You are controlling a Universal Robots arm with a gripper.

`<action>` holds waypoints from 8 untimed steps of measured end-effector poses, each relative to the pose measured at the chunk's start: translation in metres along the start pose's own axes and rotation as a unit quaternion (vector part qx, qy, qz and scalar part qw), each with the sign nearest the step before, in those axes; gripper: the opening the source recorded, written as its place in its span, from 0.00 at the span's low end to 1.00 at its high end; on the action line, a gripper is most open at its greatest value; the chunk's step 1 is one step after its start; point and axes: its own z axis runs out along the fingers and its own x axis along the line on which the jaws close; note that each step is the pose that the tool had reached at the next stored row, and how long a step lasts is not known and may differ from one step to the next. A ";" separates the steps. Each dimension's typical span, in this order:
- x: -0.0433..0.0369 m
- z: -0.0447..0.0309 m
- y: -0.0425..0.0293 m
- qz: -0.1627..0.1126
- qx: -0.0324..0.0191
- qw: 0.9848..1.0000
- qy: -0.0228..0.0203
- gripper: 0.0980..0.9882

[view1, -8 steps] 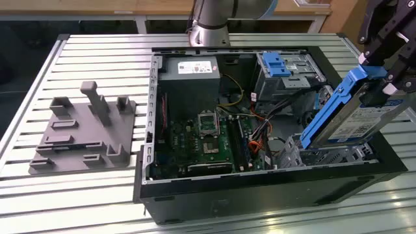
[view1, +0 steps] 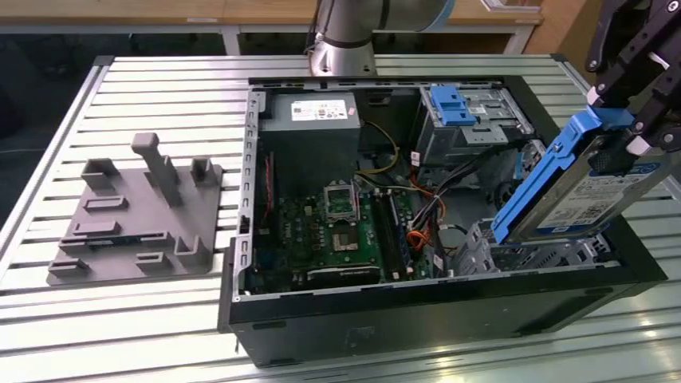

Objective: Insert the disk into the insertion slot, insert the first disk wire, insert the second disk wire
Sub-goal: 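Insert the disk into the insertion slot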

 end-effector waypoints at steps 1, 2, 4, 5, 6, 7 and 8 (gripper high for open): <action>0.0000 0.0000 0.0000 0.000 0.000 1.000 0.000 0.30; 0.0000 0.0000 0.0000 0.000 0.000 1.000 0.000 0.30; 0.0000 0.0000 0.0000 0.000 0.000 1.000 0.000 0.30; 0.0000 0.0000 0.0000 0.000 0.000 1.000 0.000 0.30; 0.0000 -0.0001 0.0000 0.000 0.000 1.000 -0.001 0.30; 0.0001 0.0001 0.0000 0.000 0.000 1.000 -0.002 0.30; 0.0001 0.0001 0.0000 0.000 0.000 1.000 -0.004 0.30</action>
